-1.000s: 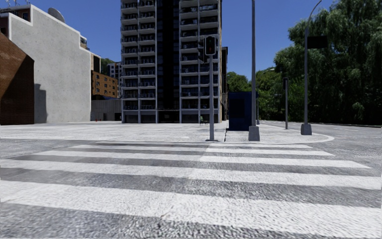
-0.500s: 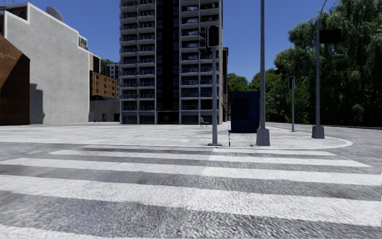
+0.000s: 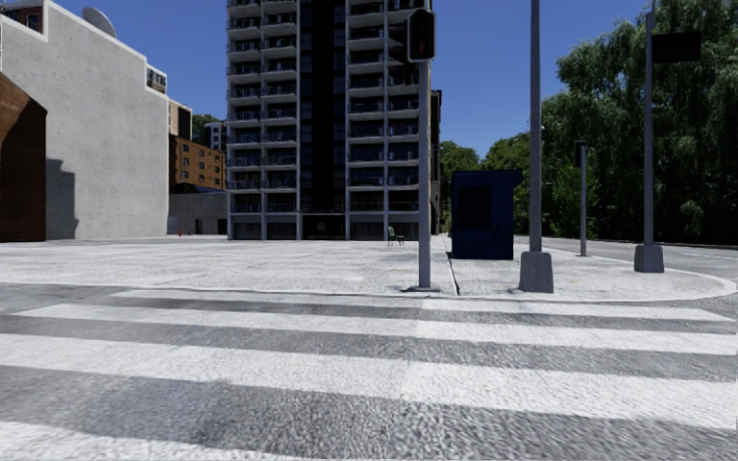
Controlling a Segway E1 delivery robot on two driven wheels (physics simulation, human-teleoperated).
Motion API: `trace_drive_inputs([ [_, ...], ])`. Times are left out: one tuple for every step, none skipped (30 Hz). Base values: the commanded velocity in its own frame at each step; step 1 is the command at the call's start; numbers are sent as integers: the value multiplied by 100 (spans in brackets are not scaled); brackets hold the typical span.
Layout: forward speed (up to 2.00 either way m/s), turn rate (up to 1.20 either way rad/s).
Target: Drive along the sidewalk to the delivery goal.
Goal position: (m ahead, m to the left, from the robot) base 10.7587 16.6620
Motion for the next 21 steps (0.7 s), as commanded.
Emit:
trace_drive_inputs([
  [200, 0],
  [200, 6],
  [200, 17],
  [200, 21],
  [200, 23],
  [200, 23],
  [200, 27],
  [200, 35],
  [200, 42],
  [200, 43],
  [200, 44],
  [200, 44],
  [200, 34],
  [200, 34],
  [200, 33],
  [200, 33],
  [200, 33],
  [200, 33],
  [200, 33],
  [200, 33],
  [200, 33],
])
